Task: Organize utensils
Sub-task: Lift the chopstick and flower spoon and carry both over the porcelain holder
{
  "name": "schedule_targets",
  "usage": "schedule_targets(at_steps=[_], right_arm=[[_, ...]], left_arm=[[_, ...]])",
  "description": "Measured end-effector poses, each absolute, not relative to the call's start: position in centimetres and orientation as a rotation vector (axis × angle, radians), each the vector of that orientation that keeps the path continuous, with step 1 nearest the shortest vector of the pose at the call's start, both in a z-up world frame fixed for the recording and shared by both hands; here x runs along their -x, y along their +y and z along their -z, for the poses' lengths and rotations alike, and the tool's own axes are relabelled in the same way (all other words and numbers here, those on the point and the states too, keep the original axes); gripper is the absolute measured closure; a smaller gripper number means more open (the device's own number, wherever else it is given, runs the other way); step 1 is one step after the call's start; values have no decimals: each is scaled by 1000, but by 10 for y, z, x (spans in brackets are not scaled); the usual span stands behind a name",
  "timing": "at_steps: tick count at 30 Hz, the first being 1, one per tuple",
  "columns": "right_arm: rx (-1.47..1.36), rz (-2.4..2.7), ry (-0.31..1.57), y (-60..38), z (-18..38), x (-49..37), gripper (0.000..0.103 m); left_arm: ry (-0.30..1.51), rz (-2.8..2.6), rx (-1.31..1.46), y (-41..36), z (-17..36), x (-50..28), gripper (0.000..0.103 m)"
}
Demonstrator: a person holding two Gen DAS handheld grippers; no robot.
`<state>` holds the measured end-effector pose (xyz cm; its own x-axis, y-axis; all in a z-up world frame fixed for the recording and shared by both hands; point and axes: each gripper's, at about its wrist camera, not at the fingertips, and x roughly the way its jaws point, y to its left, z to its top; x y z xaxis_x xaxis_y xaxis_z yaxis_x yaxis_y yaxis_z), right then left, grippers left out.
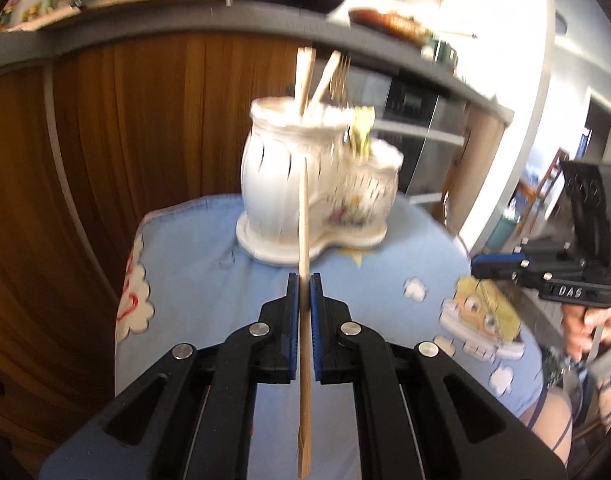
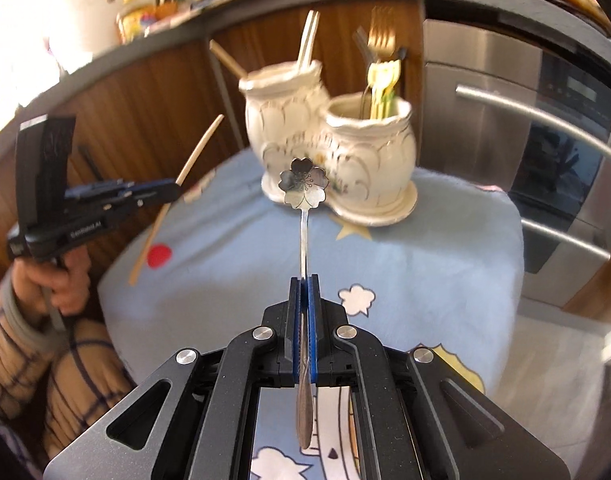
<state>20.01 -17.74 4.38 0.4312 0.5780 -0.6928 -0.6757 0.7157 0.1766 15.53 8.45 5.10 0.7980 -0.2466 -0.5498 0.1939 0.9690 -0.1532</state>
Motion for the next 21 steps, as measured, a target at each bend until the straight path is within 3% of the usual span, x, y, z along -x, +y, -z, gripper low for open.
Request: schedule_targets(at_steps=[21], right_arm=[[-284,-770,504,-216,-87,-226,99]], left_arm=[[160,144,335,112,-104,-162,98]])
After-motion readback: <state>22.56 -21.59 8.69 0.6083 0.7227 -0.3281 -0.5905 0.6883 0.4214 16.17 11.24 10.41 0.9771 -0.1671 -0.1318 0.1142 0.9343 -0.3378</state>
